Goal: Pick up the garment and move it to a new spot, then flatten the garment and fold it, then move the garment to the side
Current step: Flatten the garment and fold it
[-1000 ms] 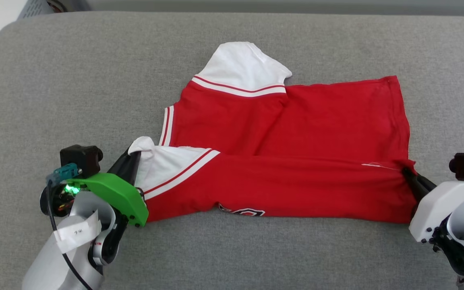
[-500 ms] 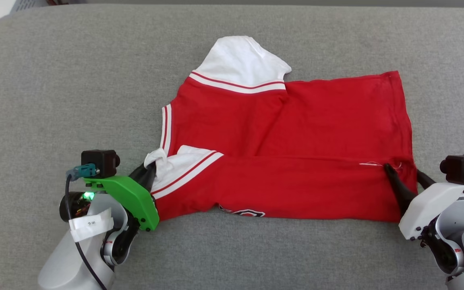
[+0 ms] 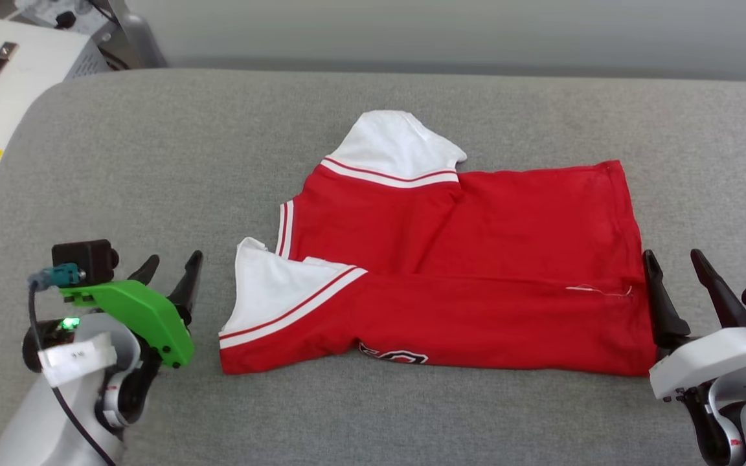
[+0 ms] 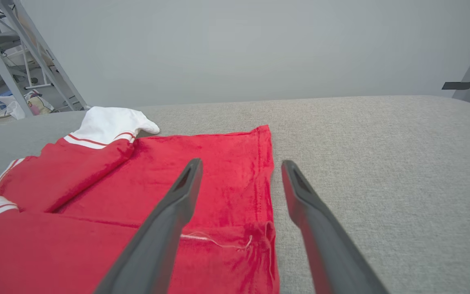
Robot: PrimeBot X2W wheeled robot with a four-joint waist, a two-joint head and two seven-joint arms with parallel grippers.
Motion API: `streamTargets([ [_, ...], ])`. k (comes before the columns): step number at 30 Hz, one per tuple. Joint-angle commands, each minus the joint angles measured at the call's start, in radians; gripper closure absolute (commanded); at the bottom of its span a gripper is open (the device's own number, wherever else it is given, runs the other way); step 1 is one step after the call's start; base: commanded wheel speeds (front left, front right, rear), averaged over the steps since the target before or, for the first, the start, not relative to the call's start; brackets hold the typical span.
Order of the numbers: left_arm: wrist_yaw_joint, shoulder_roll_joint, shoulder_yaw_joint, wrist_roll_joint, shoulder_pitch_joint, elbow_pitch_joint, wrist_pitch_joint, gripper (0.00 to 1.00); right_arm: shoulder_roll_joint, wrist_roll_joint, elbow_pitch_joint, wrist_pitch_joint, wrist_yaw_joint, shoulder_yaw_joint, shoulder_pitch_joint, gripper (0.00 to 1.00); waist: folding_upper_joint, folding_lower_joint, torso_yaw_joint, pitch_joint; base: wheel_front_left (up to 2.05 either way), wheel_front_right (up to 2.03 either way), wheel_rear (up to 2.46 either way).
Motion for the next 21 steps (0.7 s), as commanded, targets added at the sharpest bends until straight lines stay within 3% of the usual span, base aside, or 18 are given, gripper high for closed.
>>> streamTargets([
  [1,0.001,0.018,0.001,-0.018,0.014,-0.016,0.043,0.00,0.012,-0.016,-0.018,0.008,-0.008,-0.011,0.022,0.00,0.0000,0.0000,-0.002,-0.032,0.00,0.00,0.00],
  [5,-0.019,0.072,-0.015,-0.086,0.036,-0.078,0.230,0.00,0.043,-0.045,-0.084,0.034,-0.008,-0.035,0.060,0.00,0.0000,0.0000,-0.006,-0.045,0.00,0.00,0.00],
  [10,-0.005,0.115,-0.038,-0.166,0.066,-0.163,0.439,0.00,0.073,-0.055,-0.144,0.065,-0.008,-0.053,0.091,0.00,0.0000,0.0000,-0.019,-0.035,0.00,0.00,0.00],
  [16,0.046,0.110,-0.062,-0.177,0.080,-0.189,0.516,0.00,0.095,-0.045,-0.174,0.085,-0.008,-0.060,0.087,0.00,0.0000,0.0000,-0.044,0.014,0.00,0.00,0.00],
  [21,0.039,0.076,-0.112,-0.159,0.066,-0.145,0.530,0.00,0.105,-0.040,-0.175,0.099,-0.008,-0.070,0.075,0.00,0.0000,0.0000,-0.063,0.055,0.00,0.00,0.00],
])
